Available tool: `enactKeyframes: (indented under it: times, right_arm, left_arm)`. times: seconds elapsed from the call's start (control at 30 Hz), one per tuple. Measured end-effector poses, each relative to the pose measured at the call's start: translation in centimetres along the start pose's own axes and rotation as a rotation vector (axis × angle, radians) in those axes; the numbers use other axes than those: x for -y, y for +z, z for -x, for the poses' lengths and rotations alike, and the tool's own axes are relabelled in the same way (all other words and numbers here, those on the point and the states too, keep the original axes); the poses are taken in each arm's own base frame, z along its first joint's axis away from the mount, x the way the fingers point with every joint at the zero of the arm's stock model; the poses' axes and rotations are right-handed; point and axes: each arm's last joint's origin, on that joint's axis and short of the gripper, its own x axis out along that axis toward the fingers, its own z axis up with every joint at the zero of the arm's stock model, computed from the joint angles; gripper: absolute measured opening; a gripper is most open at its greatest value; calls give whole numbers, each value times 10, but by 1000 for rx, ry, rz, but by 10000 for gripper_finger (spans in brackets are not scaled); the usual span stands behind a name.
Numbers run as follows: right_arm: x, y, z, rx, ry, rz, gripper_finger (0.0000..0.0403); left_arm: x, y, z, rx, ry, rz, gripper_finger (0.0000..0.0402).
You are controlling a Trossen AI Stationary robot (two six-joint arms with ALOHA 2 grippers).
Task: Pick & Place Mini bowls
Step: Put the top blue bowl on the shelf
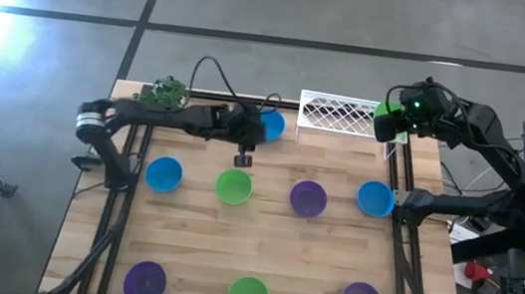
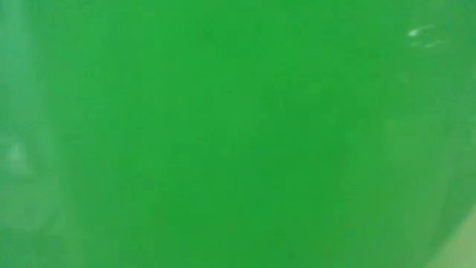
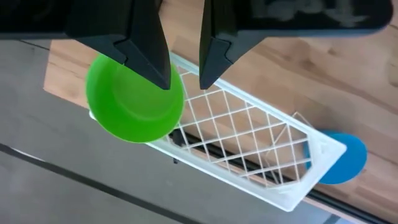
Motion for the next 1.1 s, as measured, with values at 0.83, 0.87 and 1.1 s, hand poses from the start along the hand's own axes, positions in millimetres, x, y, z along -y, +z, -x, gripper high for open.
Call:
enactKeyframes:
  times: [0.83,0.87,1.1]
  right_arm:
    - [-2,1,0,14,12,-2,76]
    - [-2,1,0,14,12,-2,75]
    - [-2,1,0,14,12,-2,71]
  left_arm:
    - [-11,-24,-64,-107,19,-7,92]
    - [-12,-23,-63,-103,21,-7,92]
    - [-16,-24,-64,-109,52,-12,92]
